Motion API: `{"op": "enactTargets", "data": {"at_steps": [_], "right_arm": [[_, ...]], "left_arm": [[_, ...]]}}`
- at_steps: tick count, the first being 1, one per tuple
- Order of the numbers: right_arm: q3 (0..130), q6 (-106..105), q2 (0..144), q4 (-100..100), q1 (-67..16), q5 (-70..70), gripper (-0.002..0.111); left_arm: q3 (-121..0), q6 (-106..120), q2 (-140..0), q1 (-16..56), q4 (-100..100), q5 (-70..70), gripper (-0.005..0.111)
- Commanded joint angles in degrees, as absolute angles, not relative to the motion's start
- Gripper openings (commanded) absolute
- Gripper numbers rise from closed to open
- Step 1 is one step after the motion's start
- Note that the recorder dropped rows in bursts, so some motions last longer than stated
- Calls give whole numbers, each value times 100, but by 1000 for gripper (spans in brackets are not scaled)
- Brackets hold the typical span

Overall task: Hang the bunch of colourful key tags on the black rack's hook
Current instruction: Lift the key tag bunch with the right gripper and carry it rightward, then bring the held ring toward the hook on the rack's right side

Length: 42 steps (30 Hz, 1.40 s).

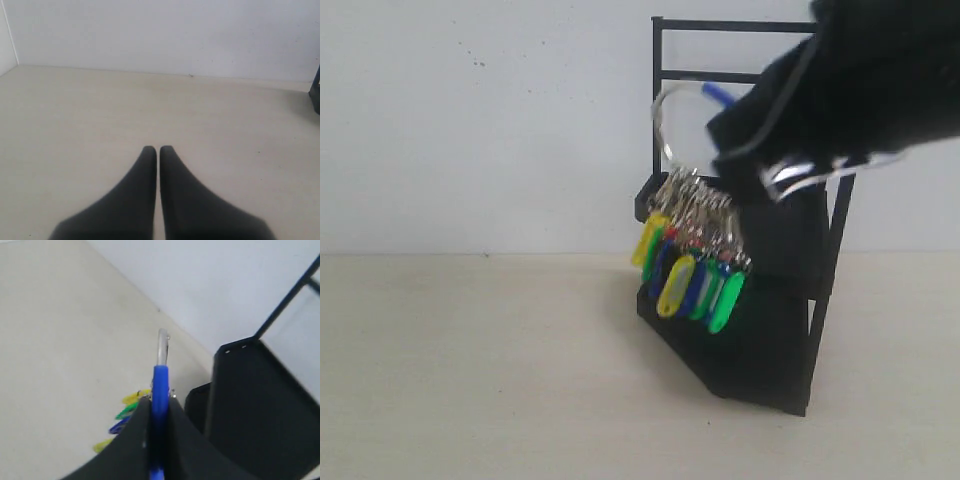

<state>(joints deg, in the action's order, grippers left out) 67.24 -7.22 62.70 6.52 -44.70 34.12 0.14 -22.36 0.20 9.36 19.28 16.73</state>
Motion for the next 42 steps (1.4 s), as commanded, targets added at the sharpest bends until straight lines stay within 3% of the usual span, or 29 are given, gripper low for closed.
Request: {"op": "enactTargets", "data": {"at_steps": [1,12,23,35,42], "right_arm": [[7410,148,5832,2145,-4446,3946,0],[8631,2123,5715,5514,-4446,6089,0],[7976,3280,5740,6848,-4446,5685,0],[7945,3589,6289,6647,-4446,5866,0],[7945,3391,6700,5403,-3193,5216,0]], "left_arm": [[0,-2272,0,984,1923,1653,4],[0,-2272,0,984,1923,1653,4],[0,-2272,0,984,1923,1653,4],[0,-2272,0,984,1923,1653,4],[0,-2272,0,984,1923,1653,4]]}}
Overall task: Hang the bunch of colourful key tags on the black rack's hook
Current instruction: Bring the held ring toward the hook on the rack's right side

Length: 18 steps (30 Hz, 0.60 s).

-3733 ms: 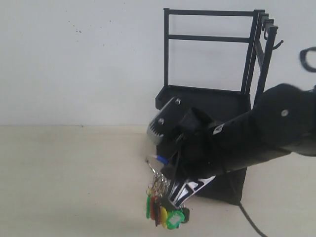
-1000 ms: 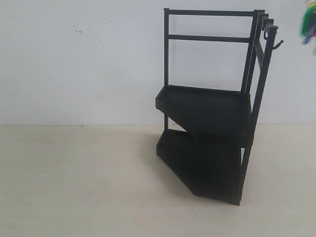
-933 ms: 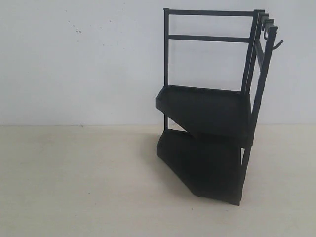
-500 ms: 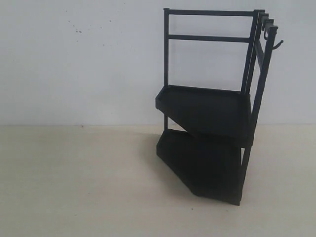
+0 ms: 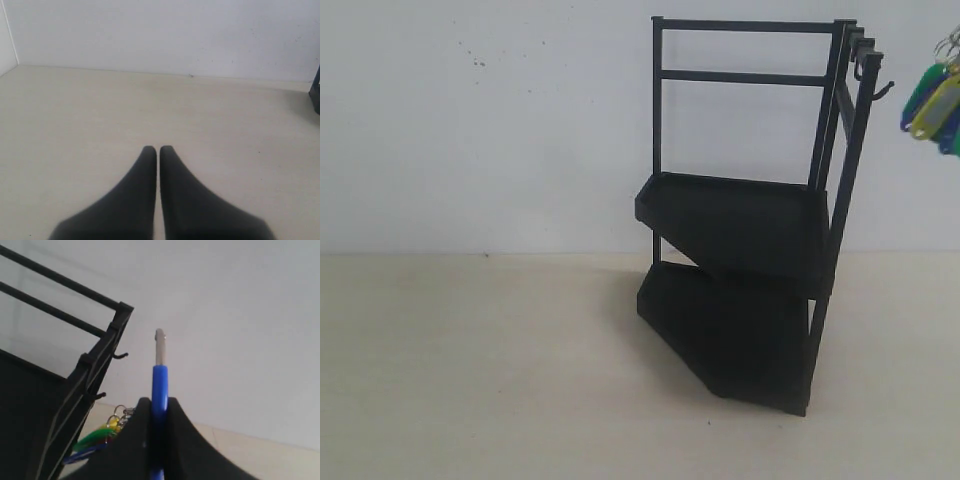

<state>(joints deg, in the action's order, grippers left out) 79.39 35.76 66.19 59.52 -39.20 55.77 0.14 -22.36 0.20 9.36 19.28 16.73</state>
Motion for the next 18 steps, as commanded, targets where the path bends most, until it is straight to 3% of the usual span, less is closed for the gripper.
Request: {"op": "enactTargets", "data": {"at_steps": [1,9,18], "right_arm": [[7945,3276,6700,5204,-2996,5090,0],[7945,984,7068,2571,-1289,4018,0],[7945,-703,7490,1314,-1100,3383,0]], "left_arm": [[0,-2272,0,984,1923,1653,4],[0,-2272,0,984,1923,1653,4],[0,-2272,0,984,1923,1653,4]]}}
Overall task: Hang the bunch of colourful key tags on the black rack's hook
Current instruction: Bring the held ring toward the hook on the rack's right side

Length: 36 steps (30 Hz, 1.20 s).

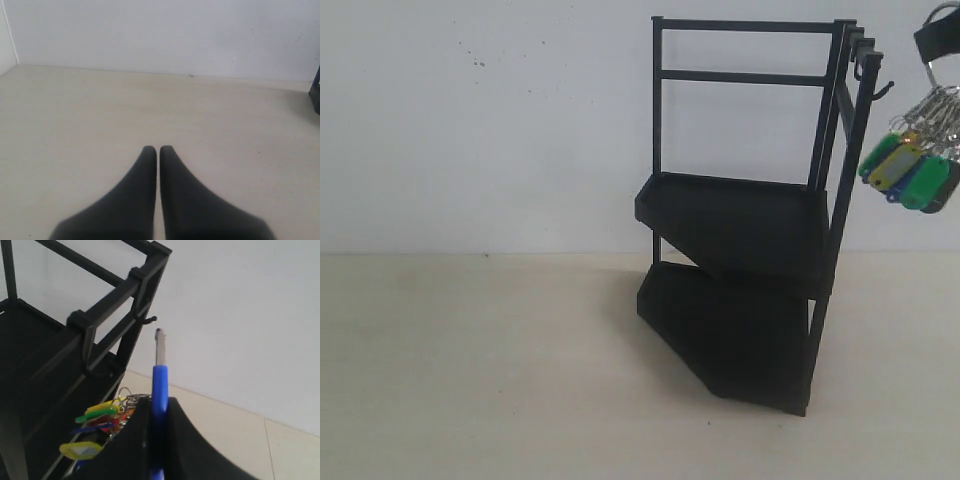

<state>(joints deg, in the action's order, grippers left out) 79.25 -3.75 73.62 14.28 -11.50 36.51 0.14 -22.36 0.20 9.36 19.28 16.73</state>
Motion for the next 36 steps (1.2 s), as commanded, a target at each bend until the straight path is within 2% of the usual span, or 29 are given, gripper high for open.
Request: {"op": "enactTargets", "data": {"at_steps": [1,5,13,23,36], "right_arm": [[7945,-767,7540,1244,-1100,3391,0],[7931,-1509,7609,322,-1100,3328,0],[7931,-1868,7609,-112,-1100,3666,0],[7462,-1864,7609,-125,-1100,3584,0],[7462,-1850,7596,-125,-1100,3738,0]], "left_arm": [[0,-2272,0,984,1923,1653,4],[0,-2272,0,984,1923,1653,4],[0,-2272,0,984,1923,1653,4],[0,-2272,0,984,1923,1653,4],[0,-2272,0,984,1923,1653,4]]}}
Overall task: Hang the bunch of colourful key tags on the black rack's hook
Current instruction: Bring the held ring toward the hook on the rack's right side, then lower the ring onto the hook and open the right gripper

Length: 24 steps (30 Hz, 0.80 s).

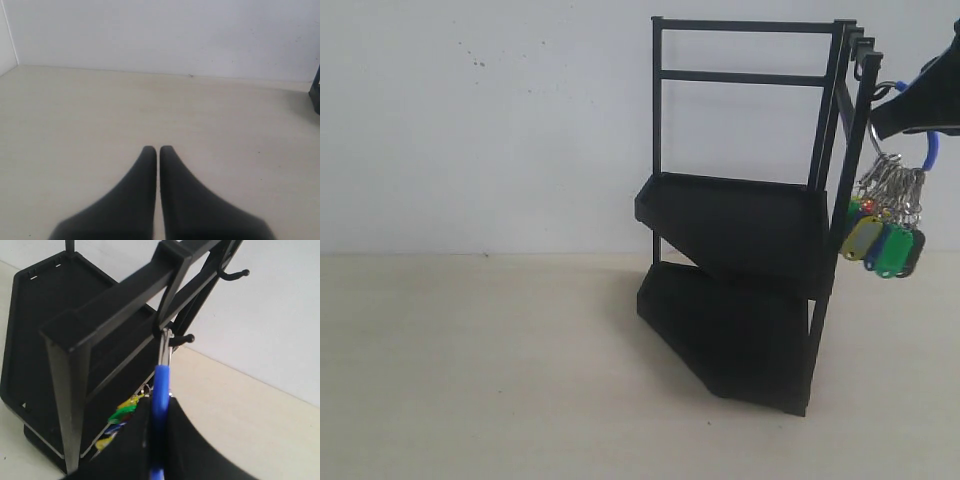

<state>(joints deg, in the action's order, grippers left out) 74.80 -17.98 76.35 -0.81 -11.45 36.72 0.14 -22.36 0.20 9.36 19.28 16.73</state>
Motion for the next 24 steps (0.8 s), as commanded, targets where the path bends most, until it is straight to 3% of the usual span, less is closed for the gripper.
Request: {"op": "enactTargets", "data": {"at_steps": [1,6,13,24], "right_arm": [[7462,-1850,7596,-125,-1100,3750,0],[7462,-1875,7596,-125,-1100,3750,6],[7462,-1895,7596,-125,-1100,3851,54],[7462,-1856,7421,0,-1065,4075,54]], "left_arm": [[0,-2272,0,984,1923,1653,4],[0,-2272,0,984,1923,1653,4],[0,-2272,0,984,1923,1653,4],[0,-2272,0,984,1923,1653,4]]}}
